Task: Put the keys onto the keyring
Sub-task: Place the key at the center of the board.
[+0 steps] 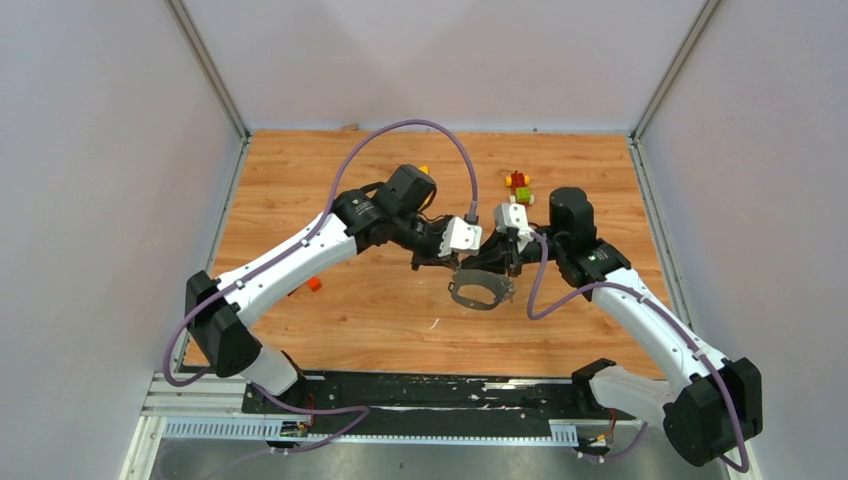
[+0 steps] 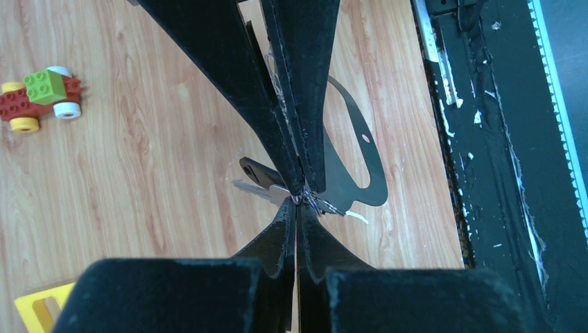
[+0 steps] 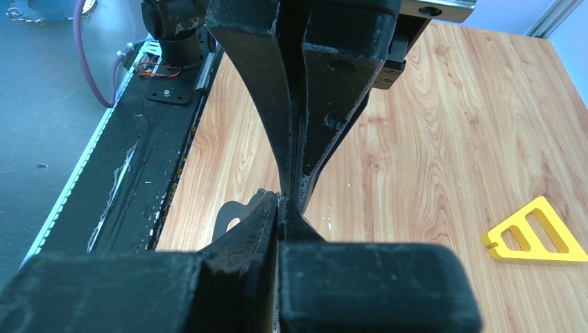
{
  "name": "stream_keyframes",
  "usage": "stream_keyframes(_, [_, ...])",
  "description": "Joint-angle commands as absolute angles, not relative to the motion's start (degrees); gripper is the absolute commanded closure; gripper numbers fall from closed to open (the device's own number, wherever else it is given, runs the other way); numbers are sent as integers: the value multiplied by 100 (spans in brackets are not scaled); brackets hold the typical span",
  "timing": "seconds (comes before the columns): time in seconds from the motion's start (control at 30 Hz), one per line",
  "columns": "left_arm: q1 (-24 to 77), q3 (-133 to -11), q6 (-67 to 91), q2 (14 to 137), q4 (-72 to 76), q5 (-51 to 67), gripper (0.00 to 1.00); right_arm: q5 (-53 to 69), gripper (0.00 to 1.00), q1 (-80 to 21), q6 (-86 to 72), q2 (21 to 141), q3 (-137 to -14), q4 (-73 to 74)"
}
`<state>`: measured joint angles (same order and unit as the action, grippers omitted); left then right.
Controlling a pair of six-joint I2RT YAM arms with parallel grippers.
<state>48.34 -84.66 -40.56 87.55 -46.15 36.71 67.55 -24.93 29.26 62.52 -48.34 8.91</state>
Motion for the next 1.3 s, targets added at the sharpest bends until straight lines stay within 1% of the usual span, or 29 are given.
stream_keyframes(0.0, [4860, -8429, -4251, 8505, -4187, 4046, 99, 6901, 100, -2552, 3162, 6108, -4925, 707])
stream_keyframes(0.27, [4852, -8294, -4710, 8068, -4561, 3606, 100, 6123, 100, -2556, 3242, 6154, -5012, 860])
stream_keyframes(0.5, [4852, -8346, -4755, 8002, -4640, 3837, 100, 5850, 100, -2681, 3038, 6314, -4950, 643])
stream_keyframes(0.63, [4852, -8361, -4754, 8077, -4639, 3779, 100, 5835, 100, -2698, 3007, 6329, -4931, 613])
stream_keyframes(0.97, [4768, -8227, -4769, 7828, -4698, 2816, 100, 5652, 100, -2628, 3041, 6300, -4928, 620])
stream_keyframes(1.1, [4744, -7960, -4896, 7648, -4757, 2499, 100, 5771, 100, -2511, 2971, 6278, -4949, 602])
stream_keyframes(1.27, [4648, -7643, -4899, 7526, -4623, 2455, 100, 6136, 100, -2407, 2978, 6231, -4927, 589])
